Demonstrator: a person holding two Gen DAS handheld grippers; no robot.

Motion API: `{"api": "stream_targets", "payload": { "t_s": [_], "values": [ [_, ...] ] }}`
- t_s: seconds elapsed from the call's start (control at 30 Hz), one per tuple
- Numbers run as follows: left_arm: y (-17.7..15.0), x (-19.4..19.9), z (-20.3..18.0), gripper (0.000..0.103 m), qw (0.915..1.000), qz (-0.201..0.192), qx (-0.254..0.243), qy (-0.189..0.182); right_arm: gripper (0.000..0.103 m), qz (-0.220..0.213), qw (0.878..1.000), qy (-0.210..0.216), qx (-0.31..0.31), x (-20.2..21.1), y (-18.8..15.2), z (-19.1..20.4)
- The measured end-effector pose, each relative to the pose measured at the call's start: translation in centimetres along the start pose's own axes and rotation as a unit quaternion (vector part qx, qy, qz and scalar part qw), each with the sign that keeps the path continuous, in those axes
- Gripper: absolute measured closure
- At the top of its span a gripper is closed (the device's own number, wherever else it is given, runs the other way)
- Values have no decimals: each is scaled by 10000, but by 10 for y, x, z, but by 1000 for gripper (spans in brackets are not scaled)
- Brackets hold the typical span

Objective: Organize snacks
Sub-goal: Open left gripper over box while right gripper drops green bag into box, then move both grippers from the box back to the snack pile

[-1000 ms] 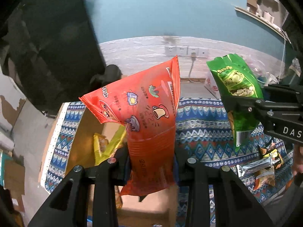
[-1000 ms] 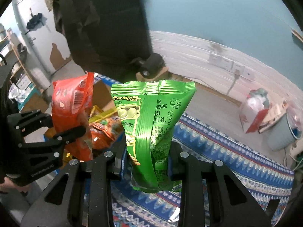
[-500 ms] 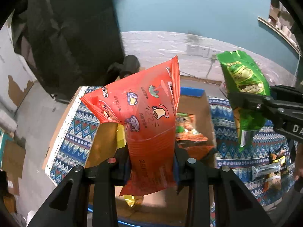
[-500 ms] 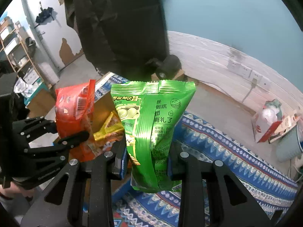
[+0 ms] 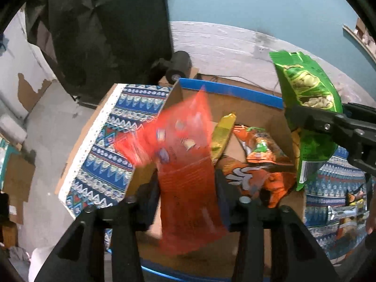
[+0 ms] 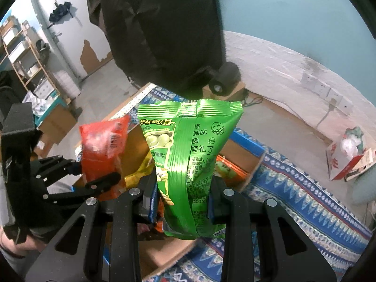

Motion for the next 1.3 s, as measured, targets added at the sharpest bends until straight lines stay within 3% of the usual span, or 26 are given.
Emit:
{"api": "stream_targets", "payload": {
  "t_s": [0.1, 0.5, 0.57, 0.63, 0.7, 0.9, 1.3],
  "values": [
    [2, 3, 4, 43, 9999, -40, -21, 98, 74, 43, 10000, 32, -27, -9, -1, 5],
    [7, 13, 18, 34, 9996, -142, 47, 241, 72, 262, 9994, 200, -144, -39, -3, 18],
    [8, 13, 18, 32, 9995, -144, 41, 272, 66, 273, 9993, 179, -153, -41, -4, 19],
    [8, 13, 18, 32, 9995, -147, 46, 270, 52, 272, 9994, 152, -178, -41, -5, 18],
    [8, 13, 18, 31, 9995, -120, 57, 273, 44, 206, 9995, 145, -191, -36, -2, 18],
    [10, 16, 10, 31, 9998, -124, 87, 121, 37, 16, 10000, 47, -84, -15, 7, 13],
    [13, 26, -20, 27, 9997, -205, -146, -80, 34, 57, 9994, -338, 32, 24, -7, -22]
  ]
}}
Point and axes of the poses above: each gripper's, at about its wrist camera, not at the fingertips, and x roughly against the way its jaws point, z to its left, y to its top, the point moved 9 cm from there along -x, roughly the way its jaws point, and after that the axes turned 15 degrees about -z, right-handed, at the moved point
